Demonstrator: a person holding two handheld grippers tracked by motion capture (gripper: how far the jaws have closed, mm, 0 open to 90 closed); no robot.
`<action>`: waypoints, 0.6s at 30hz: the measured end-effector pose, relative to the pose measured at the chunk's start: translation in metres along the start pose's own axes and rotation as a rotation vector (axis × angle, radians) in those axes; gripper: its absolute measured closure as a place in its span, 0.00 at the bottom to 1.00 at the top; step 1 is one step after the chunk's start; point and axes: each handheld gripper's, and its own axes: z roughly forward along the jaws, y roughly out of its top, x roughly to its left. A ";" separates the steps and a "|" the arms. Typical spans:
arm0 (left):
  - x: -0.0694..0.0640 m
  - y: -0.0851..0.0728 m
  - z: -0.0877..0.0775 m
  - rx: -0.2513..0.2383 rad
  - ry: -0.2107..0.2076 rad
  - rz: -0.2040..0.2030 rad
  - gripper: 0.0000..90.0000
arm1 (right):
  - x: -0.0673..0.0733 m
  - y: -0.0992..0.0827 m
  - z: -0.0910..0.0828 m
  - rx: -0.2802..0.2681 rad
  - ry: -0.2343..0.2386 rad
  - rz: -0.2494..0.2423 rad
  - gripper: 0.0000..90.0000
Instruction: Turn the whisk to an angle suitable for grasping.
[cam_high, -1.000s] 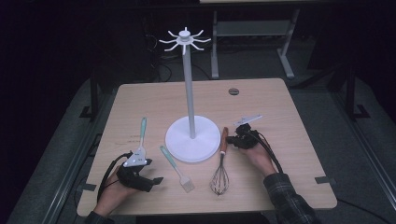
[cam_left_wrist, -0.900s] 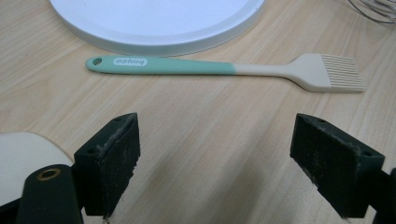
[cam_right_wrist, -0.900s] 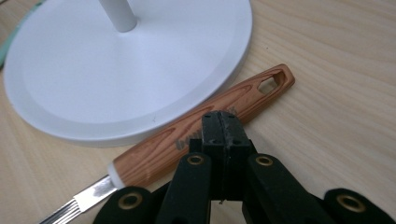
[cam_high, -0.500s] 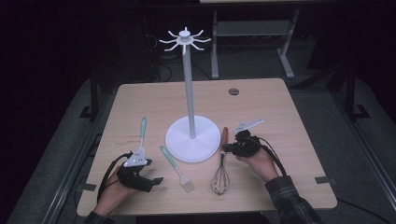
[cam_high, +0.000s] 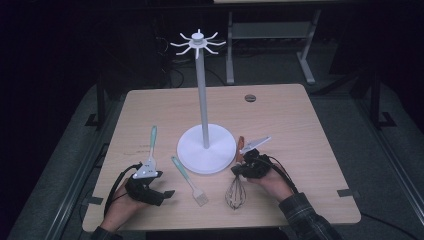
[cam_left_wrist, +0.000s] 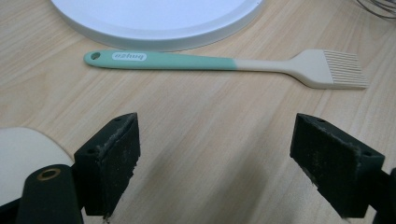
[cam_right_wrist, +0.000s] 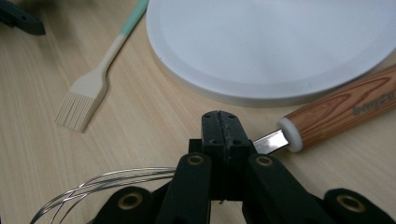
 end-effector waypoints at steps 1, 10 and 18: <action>0.000 0.000 0.000 0.001 0.000 -0.001 0.17 | 0.001 0.000 0.001 0.004 0.001 -0.002 1.00; 0.000 0.000 0.000 0.003 -0.001 -0.002 0.17 | 0.003 -0.003 0.000 0.019 -0.004 -0.009 1.00; 0.000 0.000 0.000 0.001 -0.005 -0.002 0.17 | 0.000 -0.008 -0.005 0.025 -0.022 0.005 1.00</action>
